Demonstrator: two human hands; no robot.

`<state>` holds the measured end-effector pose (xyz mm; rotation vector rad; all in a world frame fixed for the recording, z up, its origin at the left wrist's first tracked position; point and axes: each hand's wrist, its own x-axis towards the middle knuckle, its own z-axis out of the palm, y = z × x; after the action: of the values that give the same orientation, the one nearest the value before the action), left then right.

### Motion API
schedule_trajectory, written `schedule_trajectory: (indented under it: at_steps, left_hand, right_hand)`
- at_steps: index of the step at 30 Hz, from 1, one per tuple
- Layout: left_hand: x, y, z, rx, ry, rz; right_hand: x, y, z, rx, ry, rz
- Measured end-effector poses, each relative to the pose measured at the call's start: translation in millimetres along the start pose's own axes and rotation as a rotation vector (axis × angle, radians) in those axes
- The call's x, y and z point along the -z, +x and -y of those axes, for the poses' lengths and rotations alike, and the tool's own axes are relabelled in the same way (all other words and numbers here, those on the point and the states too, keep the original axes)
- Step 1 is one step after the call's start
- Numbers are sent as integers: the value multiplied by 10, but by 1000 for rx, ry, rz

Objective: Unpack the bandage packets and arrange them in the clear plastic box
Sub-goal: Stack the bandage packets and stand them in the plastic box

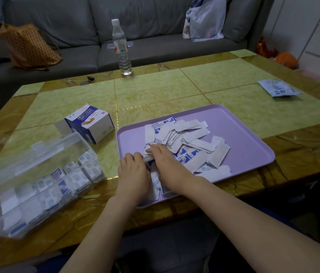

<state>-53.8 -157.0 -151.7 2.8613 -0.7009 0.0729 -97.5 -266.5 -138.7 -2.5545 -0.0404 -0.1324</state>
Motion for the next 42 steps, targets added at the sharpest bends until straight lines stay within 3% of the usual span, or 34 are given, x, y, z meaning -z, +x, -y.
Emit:
schedule_trajectory:
  at_steps: [4, 9, 16, 21, 26, 30, 34, 42]
  left_hand:
    - [-51, 2, -3, -164, -25, -134]
    - [-72, -31, 20, -94, 33, -44]
    - [-68, -14, 46, -160, -99, -58]
    - [151, -25, 77, -96, -259, -211]
    - [275, -96, 160, -7, -316, -169]
    - [279, -119, 193, 39, -285, -107]
    - [214, -135, 235, -25, -324, 3]
    - [273, -187, 253, -35, -300, -57]
  right_hand:
    - [32, -5, 20, 22, -40, -23]
    - [-29, 8, -57, 32, -207, 8]
    - [-43, 14, -82, 28, -104, 15]
    - [15, 23, -60, -37, 57, -178]
    - [39, 26, -15, -36, 252, -223]
    - [22, 25, -42, -27, 189, -191]
    - [17, 21, -58, -74, 103, -132]
    - [15, 24, -23, 36, 101, -126]
